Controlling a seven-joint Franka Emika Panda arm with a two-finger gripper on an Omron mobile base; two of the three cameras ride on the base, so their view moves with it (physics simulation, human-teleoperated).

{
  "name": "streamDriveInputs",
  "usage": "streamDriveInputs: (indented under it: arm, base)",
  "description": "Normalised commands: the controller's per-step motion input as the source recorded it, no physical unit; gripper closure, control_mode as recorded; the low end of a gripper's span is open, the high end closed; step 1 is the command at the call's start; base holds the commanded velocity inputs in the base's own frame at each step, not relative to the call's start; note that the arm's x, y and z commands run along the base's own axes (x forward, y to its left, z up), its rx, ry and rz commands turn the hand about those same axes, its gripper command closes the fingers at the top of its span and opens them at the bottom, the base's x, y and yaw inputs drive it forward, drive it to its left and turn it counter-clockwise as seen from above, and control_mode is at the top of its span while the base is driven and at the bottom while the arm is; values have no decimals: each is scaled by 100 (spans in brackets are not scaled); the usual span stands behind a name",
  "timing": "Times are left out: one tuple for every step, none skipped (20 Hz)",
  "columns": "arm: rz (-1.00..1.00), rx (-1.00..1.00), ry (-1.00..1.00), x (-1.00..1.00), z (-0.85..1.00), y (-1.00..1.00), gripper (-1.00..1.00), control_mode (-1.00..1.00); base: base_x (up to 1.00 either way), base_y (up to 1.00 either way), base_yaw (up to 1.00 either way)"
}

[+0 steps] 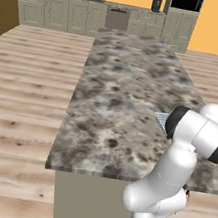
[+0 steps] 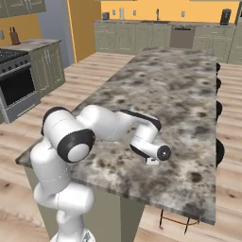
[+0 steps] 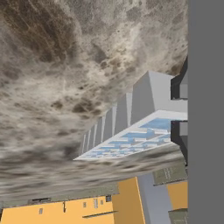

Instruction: Open the freezer door, pick up the ice cube tray from the freezer, and place it on the dining counter.

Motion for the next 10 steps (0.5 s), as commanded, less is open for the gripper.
streamDriveInputs:
  arm:
    - [0,0,0,0,0,0,100,-100]
    - [0,0,0,0,0,0,100,-100]
    - [0,0,0,0,0,0,-100,-100]
    - [0,0,0,0,0,0,-100,-100]
    - [0,0,0,0,0,0,-100,-100]
    - [0,0,0,0,0,0,-100,-100]
    - [0,0,0,0,0,0,-100,-100]
    - [0,0,0,0,0,0,-100,-100]
    - [0,0,0,0,0,0,-100,-100]
    - [0,0,0,0,0,0,-100,-100]
  base:
    - [0,0,0]
    - [0,0,0]
    - [0,0,0]
    - [0,0,0]
    - [0,0,0]
    - [0,0,0]
    - [0,0,0]
    - [0,0,0]
    - [0,0,0]
    - [0,0,0]
